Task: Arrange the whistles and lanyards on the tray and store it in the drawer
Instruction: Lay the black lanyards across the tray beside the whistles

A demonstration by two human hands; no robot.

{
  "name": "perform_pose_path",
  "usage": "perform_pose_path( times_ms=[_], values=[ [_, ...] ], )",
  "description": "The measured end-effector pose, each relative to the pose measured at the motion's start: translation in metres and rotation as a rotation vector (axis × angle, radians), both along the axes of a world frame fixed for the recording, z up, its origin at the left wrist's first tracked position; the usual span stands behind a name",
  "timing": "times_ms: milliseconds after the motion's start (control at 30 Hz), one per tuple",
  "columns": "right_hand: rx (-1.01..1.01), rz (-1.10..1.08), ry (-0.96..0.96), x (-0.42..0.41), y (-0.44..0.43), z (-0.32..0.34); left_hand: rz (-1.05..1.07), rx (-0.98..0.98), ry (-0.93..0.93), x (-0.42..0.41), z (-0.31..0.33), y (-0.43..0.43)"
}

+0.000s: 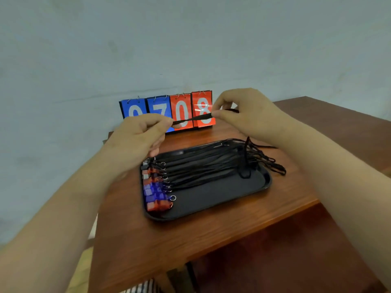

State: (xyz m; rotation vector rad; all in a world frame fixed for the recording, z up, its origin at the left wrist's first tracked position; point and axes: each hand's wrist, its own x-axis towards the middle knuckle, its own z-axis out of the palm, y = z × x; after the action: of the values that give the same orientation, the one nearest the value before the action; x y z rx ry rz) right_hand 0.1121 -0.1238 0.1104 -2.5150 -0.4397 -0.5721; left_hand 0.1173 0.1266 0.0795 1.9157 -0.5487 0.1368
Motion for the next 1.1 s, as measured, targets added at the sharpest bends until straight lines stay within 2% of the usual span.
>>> perform_pose_path(
  times_ms=[100,267,467,633,733,867,1100],
  values=[
    [-0.036,-0.014,0.038,-0.003,-0.011,-0.019,0.063,0.138,-0.064,-0.005,-0.019,0.017],
    [-0.101,-0.069,0.081,-0.009,-0.044,-0.057,0.157,0.237,-0.074,-0.011,-0.064,0.027],
    [-0.083,-0.220,0.050,-0.014,-0.091,-0.122,0.362,0.108,-0.065,-0.012,-0.128,0.029],
    [-0.144,-0.282,-0.074,-0.020,-0.094,-0.162,0.391,0.101,-0.173,-0.013,-0.136,0.027],
    [-0.148,-0.300,-0.142,-0.014,-0.094,-0.177,0.393,0.193,-0.227,-0.010,-0.139,0.028],
    [-0.043,-0.352,-0.209,-0.008,-0.101,-0.185,0.350,0.315,-0.342,-0.008,-0.142,0.029],
    [0.010,-0.418,-0.175,-0.004,-0.105,-0.190,0.324,0.332,-0.370,-0.009,-0.147,0.029]
  ],
)
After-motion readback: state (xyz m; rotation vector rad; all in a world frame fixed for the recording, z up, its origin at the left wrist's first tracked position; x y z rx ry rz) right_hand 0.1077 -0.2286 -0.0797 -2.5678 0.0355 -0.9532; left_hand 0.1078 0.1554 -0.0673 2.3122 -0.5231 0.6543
